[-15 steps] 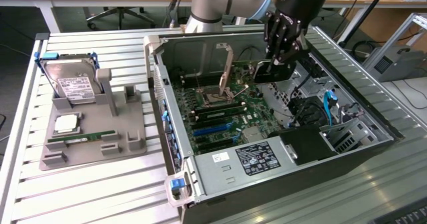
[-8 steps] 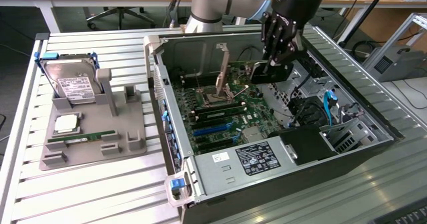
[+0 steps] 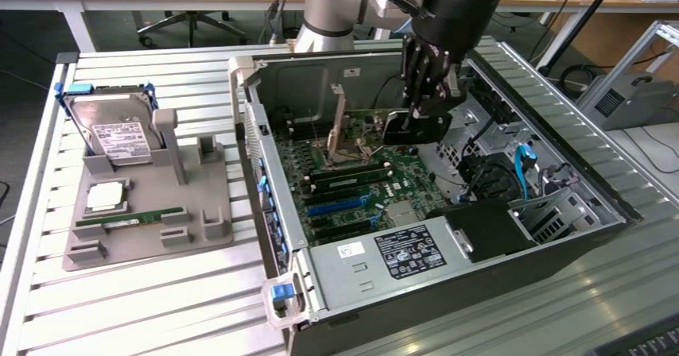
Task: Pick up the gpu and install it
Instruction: 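Insert the gpu into the slot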
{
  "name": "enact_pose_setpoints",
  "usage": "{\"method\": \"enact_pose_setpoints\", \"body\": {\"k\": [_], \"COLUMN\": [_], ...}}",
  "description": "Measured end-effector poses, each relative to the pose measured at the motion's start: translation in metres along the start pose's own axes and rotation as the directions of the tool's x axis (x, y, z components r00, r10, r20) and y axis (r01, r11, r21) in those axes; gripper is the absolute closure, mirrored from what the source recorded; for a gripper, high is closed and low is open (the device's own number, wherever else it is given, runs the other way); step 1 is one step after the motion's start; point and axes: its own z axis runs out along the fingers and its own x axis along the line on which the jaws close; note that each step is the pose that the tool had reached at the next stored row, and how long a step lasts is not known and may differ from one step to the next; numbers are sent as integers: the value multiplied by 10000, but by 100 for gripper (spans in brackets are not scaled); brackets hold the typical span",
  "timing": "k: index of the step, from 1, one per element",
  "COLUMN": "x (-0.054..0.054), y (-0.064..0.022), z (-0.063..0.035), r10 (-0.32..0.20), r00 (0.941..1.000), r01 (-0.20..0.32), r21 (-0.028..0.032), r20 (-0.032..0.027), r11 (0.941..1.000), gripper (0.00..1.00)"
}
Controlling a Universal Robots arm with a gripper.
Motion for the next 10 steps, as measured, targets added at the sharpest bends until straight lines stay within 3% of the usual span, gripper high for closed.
{"method": "enact_pose_setpoints", "body": {"k": [2,3,10], "x": [7,6,31], "y": [46,49,46], "z": [5,64,73], "r10": [-2,-2,-251], "r00": [10000,10000,9997], "r01": [2,2,251], "r21": [2,2,8], "r20": [-2,-4,-4], "r11": [10000,10000,9997], "gripper": [73,73,73]}}
